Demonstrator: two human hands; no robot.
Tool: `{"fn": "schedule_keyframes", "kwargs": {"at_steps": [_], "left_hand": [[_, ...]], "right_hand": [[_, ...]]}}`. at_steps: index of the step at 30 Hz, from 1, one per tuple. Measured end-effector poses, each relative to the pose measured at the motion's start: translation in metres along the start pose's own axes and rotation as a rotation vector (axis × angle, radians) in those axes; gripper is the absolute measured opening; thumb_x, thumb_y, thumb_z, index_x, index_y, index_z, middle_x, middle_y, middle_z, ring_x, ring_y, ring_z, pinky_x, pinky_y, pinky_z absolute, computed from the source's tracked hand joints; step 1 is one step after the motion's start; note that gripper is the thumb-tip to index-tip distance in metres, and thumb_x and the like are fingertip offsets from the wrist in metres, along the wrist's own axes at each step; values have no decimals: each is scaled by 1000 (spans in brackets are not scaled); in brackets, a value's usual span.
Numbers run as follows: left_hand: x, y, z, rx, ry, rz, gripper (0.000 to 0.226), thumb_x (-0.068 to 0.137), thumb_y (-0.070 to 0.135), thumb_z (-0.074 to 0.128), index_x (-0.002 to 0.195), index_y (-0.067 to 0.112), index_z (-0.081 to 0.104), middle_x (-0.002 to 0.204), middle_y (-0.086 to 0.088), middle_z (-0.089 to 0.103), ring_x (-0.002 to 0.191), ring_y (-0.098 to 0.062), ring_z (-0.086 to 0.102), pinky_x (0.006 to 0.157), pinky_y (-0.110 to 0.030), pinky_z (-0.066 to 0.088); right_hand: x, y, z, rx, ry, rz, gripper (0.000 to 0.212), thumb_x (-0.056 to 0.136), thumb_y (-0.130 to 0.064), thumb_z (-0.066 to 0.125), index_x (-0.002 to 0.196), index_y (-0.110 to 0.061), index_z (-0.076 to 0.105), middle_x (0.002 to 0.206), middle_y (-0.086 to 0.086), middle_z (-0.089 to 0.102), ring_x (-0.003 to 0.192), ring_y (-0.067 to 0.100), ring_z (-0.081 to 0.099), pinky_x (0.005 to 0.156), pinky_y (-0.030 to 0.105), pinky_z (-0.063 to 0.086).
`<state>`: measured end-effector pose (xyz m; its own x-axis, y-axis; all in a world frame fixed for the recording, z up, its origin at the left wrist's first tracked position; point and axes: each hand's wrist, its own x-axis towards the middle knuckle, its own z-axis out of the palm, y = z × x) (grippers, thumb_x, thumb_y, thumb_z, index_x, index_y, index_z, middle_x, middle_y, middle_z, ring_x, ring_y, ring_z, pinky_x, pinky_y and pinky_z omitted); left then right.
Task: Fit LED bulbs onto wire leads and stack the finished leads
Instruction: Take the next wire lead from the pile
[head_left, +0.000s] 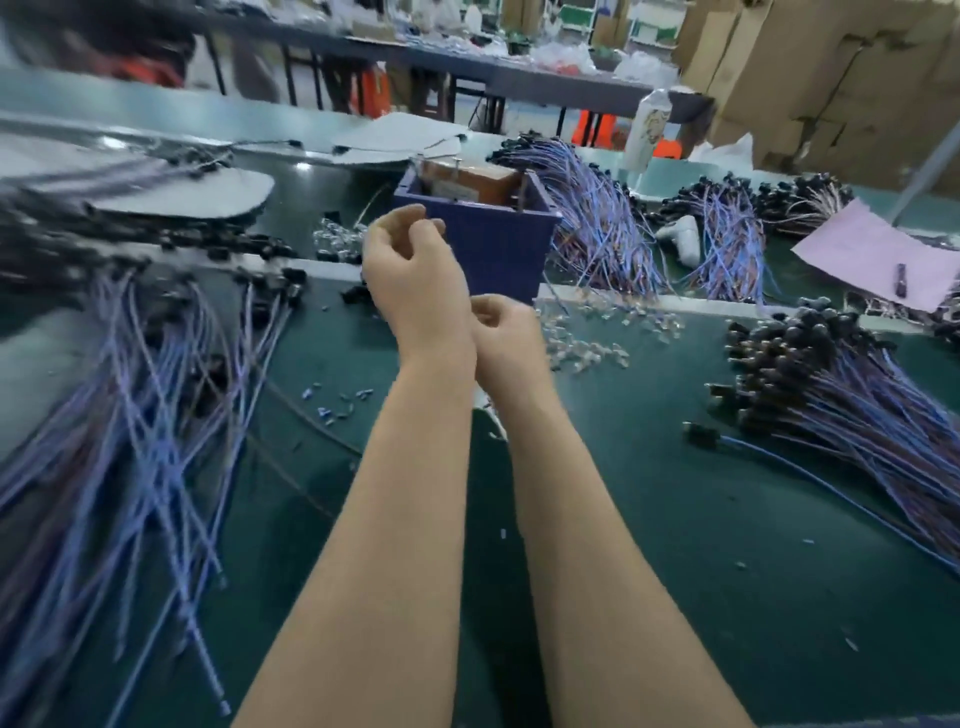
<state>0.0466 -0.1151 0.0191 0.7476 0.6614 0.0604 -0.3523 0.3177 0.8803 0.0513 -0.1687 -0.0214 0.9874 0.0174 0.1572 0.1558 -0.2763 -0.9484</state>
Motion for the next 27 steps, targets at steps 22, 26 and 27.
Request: {"fn": "schedule_keyframes", "kwargs": {"at_steps": [22, 26, 27], "left_hand": [[82, 39, -107, -212, 462, -28, 17, 92, 1, 36, 97, 11, 49, 96, -9, 52, 81, -17, 47, 71, -25, 39], [75, 30, -94, -51, 381, -107, 10, 94, 9, 39, 101, 10, 47, 89, -1, 49, 74, -12, 45, 66, -21, 39], [74, 27, -90, 7, 339, -150, 11, 94, 12, 40, 102, 8, 48, 86, -1, 48, 73, -14, 45, 70, -27, 41]], "right_hand": [[20, -33, 140, -24, -185, 185, 18, 95, -8, 41, 83, 0, 53, 89, 19, 64, 76, 30, 61, 69, 38, 53], [18, -48, 112, 530, -185, 163, 16, 102, -8, 32, 87, -9, 39, 79, 13, 63, 50, 13, 63, 51, 23, 55], [17, -51, 102, 544, -188, 105, 16, 102, -8, 32, 88, -11, 38, 76, 11, 63, 48, 10, 61, 48, 20, 53]]}}
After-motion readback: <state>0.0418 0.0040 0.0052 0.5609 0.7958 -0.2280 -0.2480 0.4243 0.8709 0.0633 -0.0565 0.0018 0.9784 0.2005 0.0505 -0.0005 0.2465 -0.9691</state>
